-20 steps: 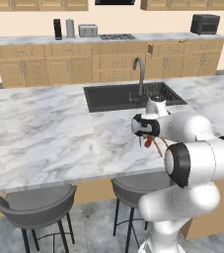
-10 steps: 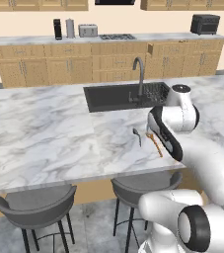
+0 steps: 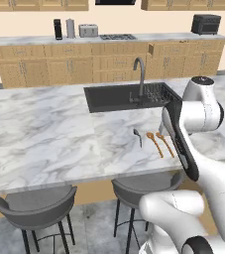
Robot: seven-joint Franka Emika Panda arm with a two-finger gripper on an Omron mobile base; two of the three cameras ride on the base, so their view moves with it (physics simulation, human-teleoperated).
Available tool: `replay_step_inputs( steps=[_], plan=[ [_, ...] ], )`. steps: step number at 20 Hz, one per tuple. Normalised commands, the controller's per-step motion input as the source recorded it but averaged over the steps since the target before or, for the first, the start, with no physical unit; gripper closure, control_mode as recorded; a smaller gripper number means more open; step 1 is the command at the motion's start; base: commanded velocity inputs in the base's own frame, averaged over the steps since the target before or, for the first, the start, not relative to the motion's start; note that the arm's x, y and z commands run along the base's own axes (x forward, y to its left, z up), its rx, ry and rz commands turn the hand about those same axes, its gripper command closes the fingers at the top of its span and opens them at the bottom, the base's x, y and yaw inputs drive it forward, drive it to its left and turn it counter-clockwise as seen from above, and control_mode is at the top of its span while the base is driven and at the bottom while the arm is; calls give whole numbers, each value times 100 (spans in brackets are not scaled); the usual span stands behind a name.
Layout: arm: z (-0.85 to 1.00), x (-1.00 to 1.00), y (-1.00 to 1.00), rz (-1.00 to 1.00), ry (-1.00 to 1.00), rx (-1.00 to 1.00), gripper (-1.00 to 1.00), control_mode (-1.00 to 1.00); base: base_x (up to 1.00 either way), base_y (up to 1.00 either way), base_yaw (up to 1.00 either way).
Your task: Pick up the metallic utensils from the counter and place them in the open drawer. Make sure not to pick up any wooden utensils.
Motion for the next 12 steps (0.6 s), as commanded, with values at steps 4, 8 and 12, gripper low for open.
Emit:
replay_step_inputs(
  steps=[4,8,12],
  plan=[
    [43,-29,2,12,21,-2,100,-100,0,0,0],
    [-8,-78,26,11,6,-5,100,-100,0,0,0],
    [-36,-76,24,10,0,-3,100,-100,0,0,0]
  ],
)
